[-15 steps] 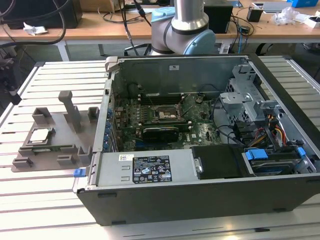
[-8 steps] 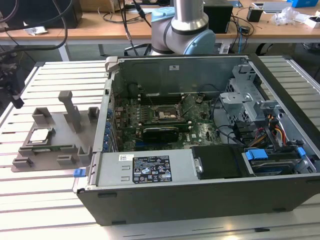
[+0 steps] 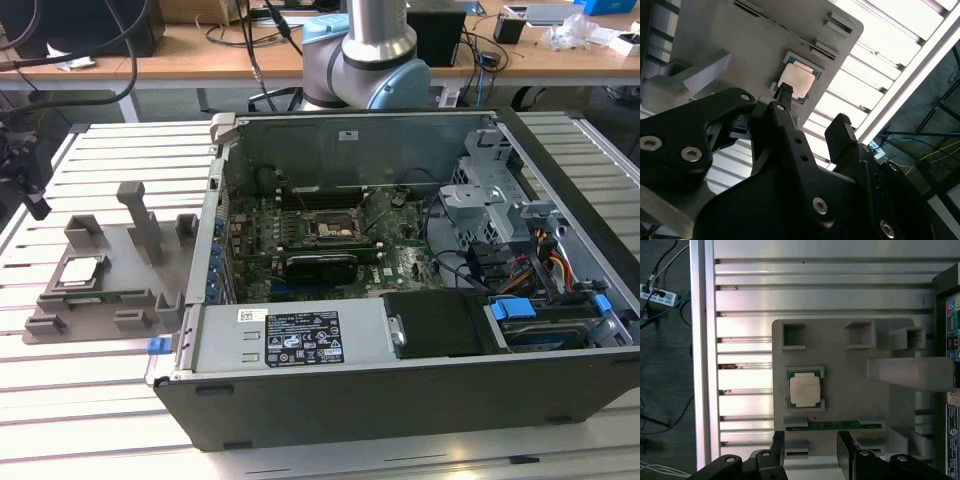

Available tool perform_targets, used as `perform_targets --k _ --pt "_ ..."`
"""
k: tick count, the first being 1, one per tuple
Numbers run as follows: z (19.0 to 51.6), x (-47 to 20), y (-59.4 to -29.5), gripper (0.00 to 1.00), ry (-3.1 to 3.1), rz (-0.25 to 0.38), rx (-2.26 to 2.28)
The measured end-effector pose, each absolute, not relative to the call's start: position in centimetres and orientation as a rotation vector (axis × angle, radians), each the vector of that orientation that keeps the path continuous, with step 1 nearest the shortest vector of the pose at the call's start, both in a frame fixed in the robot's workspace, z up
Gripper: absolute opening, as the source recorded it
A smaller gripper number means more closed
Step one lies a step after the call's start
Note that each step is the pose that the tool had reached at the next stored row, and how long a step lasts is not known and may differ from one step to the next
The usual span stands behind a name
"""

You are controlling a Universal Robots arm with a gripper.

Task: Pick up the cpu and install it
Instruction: 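Pick up the cpu and move it towards the insertion slot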

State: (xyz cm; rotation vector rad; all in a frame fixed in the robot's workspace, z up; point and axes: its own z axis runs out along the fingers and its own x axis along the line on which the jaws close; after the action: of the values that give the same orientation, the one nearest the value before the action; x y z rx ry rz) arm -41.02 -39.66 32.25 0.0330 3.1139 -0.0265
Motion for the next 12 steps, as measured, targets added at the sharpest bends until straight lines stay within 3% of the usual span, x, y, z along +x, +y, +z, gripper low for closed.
perform_targets --k 12 --pt "31.3 -41.0 -38.6 0.54 3.114 -0.039 0.021"
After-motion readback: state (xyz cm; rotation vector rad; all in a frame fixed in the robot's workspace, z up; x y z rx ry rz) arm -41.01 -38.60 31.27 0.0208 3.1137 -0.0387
